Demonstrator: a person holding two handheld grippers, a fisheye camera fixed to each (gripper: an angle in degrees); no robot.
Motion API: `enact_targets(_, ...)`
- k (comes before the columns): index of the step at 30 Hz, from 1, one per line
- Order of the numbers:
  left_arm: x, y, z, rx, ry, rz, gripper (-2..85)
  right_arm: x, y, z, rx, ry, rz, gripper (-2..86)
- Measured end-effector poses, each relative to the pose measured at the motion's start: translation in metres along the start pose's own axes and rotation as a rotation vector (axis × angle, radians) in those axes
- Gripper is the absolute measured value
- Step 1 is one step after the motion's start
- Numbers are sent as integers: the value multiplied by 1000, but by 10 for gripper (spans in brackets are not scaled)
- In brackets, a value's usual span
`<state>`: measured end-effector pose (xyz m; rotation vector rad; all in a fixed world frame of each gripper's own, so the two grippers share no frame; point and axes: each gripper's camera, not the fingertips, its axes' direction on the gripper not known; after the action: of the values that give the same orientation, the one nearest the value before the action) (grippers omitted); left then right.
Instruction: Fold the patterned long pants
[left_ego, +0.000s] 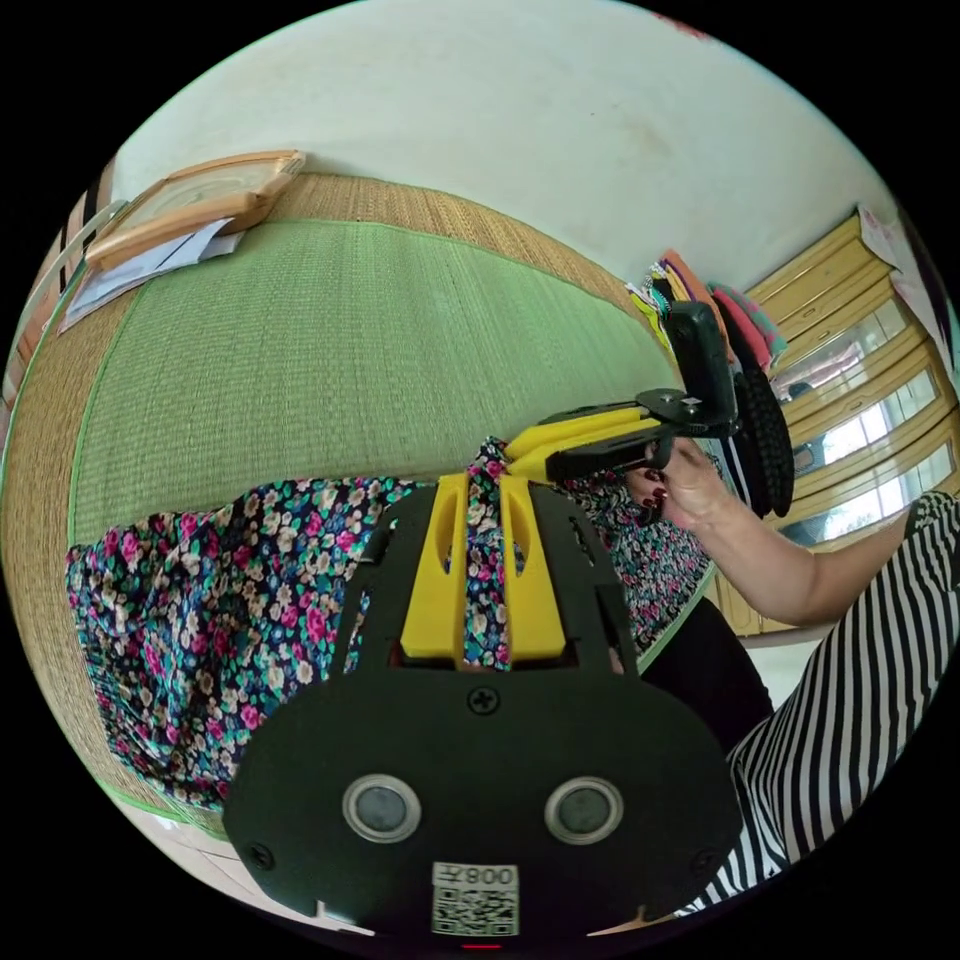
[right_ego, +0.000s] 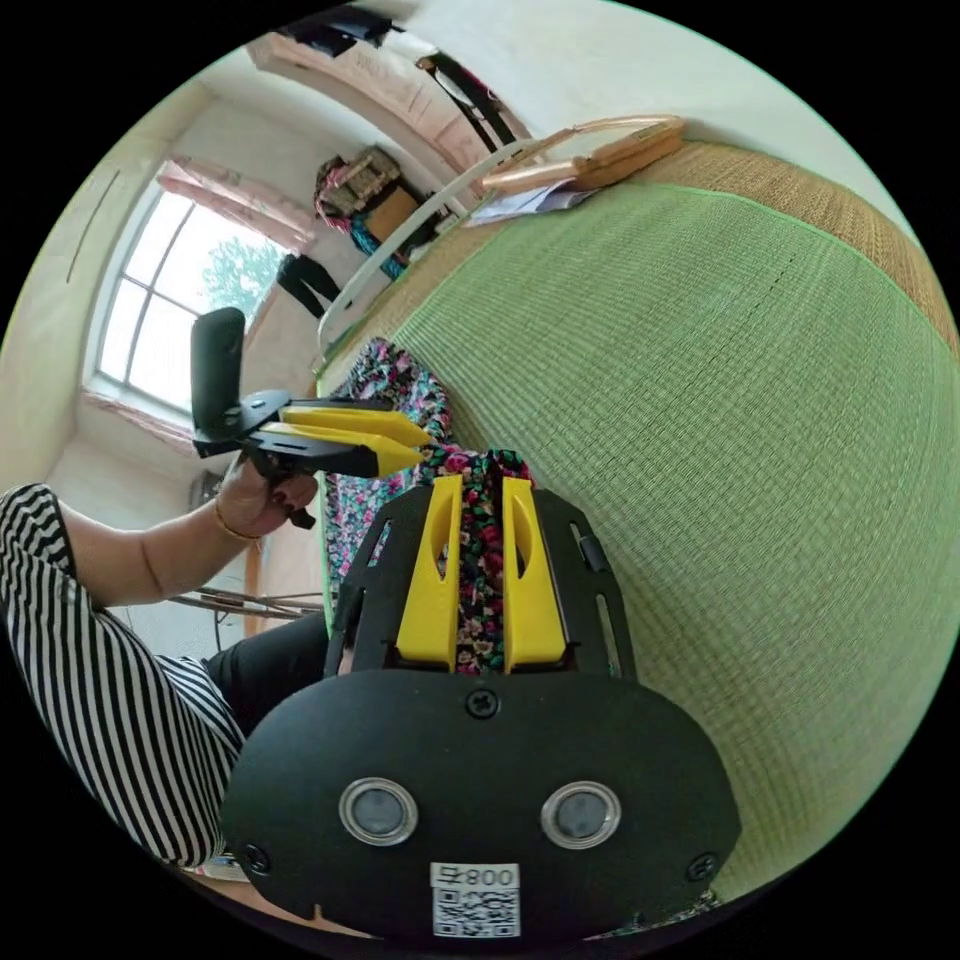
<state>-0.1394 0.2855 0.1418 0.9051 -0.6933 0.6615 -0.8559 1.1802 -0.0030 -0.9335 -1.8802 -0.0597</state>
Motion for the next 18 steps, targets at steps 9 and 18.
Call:
enact_targets(9,-37,34,-24,67,-125,-195,51,18,-4,3,59,-89,81,19)
enact_targets(18,-67,65,-40,154,-176,-406,23,14,-13,2,36,-82,67,1)
